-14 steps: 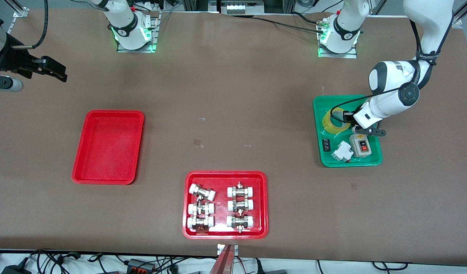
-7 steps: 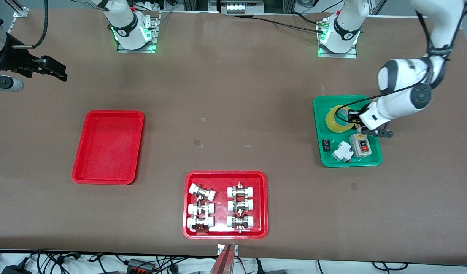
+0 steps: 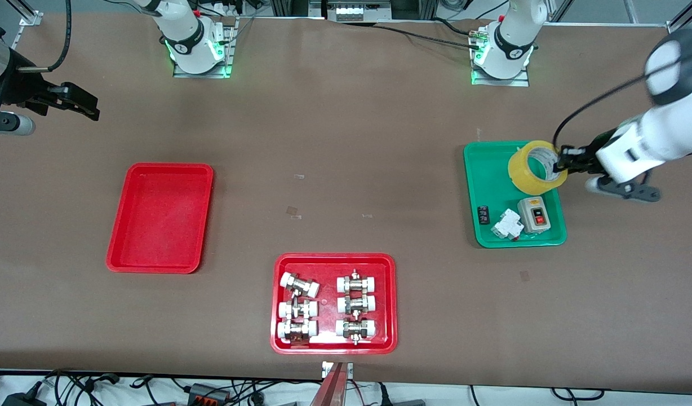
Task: Left arm passes tape to right arm into tray
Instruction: 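Lift the tape roll with the left gripper toward the table's middle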
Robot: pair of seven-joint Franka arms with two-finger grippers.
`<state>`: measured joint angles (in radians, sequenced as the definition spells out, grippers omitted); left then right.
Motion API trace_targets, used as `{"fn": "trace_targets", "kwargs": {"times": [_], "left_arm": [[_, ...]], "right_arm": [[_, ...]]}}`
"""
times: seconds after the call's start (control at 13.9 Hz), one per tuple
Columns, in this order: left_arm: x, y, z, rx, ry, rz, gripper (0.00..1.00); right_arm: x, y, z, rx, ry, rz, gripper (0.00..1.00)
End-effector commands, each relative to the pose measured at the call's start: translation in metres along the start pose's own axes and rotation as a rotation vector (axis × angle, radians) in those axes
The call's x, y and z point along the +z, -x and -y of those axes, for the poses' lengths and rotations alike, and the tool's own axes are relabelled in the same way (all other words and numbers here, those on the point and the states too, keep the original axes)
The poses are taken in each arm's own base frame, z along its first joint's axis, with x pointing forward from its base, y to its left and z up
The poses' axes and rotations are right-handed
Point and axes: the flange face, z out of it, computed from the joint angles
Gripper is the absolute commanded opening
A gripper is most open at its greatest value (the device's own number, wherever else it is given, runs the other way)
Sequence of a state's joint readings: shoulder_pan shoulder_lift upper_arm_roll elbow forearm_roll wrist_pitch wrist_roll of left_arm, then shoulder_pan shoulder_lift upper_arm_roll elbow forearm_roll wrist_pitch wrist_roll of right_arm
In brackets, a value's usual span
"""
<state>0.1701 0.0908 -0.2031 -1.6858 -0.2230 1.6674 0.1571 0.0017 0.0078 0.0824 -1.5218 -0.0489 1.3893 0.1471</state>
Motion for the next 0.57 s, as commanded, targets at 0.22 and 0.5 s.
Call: {"fn": "trace_targets", "kwargs": {"times": [0.22, 0.5], "left_arm": [[-0.001, -0.041, -0.073, -0.214, 0.254, 0.011, 0.0], [0.068, -0.073, -0.23, -0.562, 0.309, -0.091, 0.0]], "right_arm": [[0.0, 0.003, -0.001, 0.003, 0.006, 0.006, 1.0], [0.01, -0.002, 0.004, -0.063, -0.076, 0.042, 1.0]]}}
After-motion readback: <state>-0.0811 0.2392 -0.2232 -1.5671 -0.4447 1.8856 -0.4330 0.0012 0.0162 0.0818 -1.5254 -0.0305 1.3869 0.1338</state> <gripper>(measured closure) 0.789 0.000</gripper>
